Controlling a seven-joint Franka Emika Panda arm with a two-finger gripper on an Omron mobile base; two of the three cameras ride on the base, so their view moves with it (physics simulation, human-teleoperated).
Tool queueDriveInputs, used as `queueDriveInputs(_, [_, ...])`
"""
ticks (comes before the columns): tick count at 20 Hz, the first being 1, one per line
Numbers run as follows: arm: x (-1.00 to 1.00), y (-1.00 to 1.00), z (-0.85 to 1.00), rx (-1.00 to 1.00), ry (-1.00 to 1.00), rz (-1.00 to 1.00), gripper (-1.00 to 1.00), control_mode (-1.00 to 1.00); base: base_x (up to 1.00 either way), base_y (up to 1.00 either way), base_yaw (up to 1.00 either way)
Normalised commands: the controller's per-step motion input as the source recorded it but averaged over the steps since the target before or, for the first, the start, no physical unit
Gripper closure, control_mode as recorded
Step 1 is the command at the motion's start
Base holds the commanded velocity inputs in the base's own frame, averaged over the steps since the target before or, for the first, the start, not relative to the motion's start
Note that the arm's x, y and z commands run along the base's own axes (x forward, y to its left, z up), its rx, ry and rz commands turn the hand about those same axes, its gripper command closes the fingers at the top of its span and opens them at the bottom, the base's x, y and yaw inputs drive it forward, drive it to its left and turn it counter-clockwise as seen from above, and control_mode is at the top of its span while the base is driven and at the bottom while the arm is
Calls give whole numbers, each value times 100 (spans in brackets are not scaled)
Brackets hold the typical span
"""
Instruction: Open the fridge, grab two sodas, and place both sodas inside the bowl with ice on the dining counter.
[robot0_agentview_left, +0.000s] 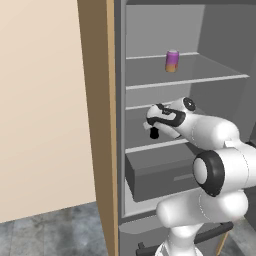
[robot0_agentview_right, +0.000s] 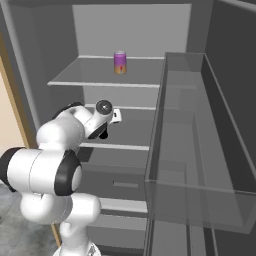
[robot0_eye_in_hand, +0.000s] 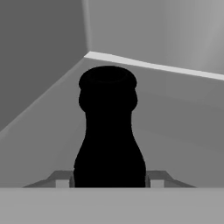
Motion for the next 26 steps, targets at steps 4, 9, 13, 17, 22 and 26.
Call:
queueDriveInputs(4, [0,0,-3,-2,0,0,100,-100,0,0,0])
queueDriveInputs(9, [-11,-13,-1,0,0,0,100,-100,0,0,0])
queueDriveInputs(13, [-40,-22,0,0,-1,-1,100,-100,0,0,0])
queueDriveInputs(17, [-62,-7,8,0,-1,0,100,-100,0,0,0])
queueDriveInputs(22, [-72,0,57,-1,-1,0,100,-100,0,0,0])
queueDriveInputs(26, [-79,0,77,-5,0,-2,100,-100,0,0,0])
